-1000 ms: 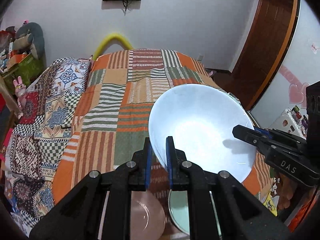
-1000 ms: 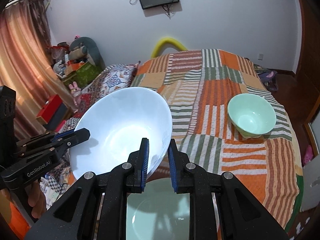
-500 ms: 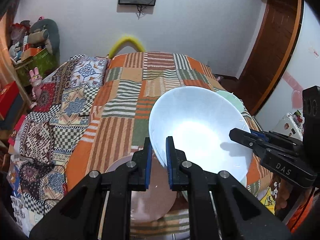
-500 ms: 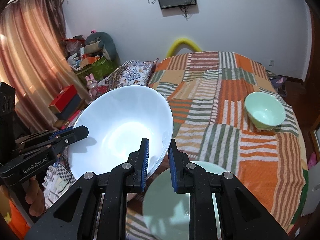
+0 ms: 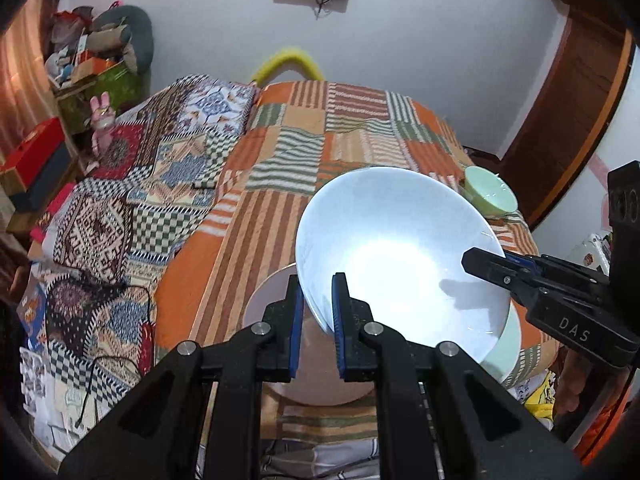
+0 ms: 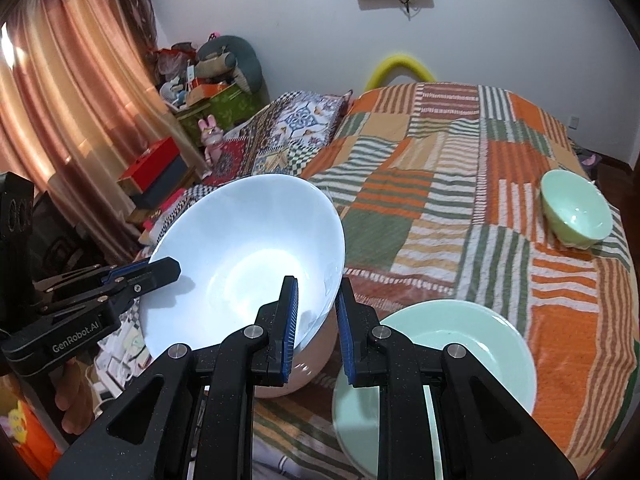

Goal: Organize plates and bowls
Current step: 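Lift the white bowl and carry it toward the pink bowl, then lower the white bowl down into the pink bowl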

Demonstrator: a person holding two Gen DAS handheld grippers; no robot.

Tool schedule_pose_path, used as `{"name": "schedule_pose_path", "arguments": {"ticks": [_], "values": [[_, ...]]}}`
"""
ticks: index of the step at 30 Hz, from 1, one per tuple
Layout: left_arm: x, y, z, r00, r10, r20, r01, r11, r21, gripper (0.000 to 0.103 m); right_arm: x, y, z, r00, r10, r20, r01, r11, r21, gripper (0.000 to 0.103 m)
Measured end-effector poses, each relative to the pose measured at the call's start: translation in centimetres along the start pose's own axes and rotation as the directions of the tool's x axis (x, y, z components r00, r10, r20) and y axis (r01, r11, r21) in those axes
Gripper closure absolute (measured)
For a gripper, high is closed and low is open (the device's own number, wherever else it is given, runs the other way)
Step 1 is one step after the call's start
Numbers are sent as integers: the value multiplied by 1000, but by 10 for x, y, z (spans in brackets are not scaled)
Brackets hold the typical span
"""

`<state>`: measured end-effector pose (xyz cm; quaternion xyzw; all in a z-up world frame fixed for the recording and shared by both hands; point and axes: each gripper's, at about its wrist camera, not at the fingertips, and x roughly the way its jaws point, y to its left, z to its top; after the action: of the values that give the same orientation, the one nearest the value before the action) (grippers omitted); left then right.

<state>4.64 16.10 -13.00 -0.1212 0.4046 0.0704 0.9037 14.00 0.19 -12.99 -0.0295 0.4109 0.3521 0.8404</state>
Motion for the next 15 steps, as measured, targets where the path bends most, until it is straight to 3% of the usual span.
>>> {"name": "schedule_pose_path", "arguments": {"ticks": [15], "values": [[34,32,-32,994,34,-106,-43,996,-79,91,42,20,-20,993,8,-119,-10,1000,-17,86]]}}
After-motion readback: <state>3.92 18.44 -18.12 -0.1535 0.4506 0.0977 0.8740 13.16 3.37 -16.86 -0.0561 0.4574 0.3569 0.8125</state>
